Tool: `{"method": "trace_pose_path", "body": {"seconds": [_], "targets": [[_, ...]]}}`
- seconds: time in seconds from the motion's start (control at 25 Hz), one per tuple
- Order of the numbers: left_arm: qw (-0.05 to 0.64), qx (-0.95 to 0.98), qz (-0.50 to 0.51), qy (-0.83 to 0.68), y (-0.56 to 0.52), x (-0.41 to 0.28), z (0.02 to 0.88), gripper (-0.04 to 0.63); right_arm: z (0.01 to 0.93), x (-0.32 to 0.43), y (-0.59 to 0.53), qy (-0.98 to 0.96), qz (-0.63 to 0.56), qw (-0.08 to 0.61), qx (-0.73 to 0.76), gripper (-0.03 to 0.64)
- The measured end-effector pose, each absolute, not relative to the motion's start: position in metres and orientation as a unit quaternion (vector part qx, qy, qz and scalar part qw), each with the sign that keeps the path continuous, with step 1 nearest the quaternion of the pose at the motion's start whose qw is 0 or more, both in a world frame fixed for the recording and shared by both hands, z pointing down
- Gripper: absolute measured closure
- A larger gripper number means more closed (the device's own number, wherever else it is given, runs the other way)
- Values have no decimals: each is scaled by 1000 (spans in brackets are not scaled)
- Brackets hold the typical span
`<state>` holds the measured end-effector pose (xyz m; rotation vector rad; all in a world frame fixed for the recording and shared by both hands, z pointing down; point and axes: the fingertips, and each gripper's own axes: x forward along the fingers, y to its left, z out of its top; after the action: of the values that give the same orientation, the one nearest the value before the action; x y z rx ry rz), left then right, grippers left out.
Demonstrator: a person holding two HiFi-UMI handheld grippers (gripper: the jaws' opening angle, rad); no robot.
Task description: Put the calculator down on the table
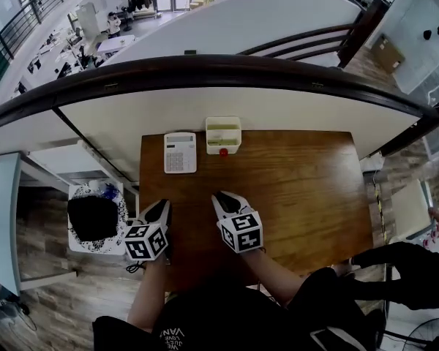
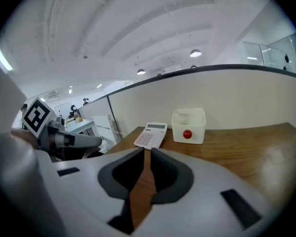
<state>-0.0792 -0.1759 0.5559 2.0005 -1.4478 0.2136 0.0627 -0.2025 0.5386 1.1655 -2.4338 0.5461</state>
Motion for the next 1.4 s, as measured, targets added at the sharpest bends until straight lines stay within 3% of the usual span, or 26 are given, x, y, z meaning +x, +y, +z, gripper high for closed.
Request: {"method": "trace_pose_path", "body": {"seconds": [0.56,1.4], "targets": [[325,819,62,-468,-97,-41,537,583,521,88,-134,-860,184,188,438,588],[299,887,106,-334,-5,-98,528,583,508,38,-5,-784,208,145,566,594]]}}
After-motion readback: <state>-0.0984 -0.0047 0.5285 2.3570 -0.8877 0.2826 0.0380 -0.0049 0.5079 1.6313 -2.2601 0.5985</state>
